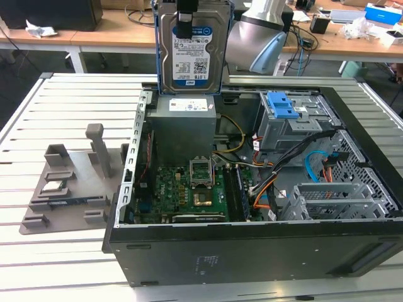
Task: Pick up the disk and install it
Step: 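Pick up the disk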
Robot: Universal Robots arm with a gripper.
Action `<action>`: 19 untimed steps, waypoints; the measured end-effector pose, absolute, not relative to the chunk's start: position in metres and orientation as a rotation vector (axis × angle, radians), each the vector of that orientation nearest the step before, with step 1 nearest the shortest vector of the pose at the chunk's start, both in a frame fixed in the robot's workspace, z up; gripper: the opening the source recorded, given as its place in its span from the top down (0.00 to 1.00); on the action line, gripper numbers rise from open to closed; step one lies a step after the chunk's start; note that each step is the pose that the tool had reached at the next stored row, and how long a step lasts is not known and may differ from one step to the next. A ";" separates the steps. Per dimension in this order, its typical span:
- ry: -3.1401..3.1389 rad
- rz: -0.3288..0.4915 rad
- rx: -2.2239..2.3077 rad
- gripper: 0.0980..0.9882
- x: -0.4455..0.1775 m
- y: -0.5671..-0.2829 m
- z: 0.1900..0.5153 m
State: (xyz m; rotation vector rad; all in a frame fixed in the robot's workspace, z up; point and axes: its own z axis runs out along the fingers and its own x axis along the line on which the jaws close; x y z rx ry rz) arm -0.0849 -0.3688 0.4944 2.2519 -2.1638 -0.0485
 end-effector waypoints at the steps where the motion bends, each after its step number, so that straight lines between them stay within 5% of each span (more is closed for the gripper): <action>1: -2.164 -0.048 2.252 0.70 -0.085 -0.370 0.494; 19: -2.164 -0.048 2.252 0.70 -0.085 -0.397 0.492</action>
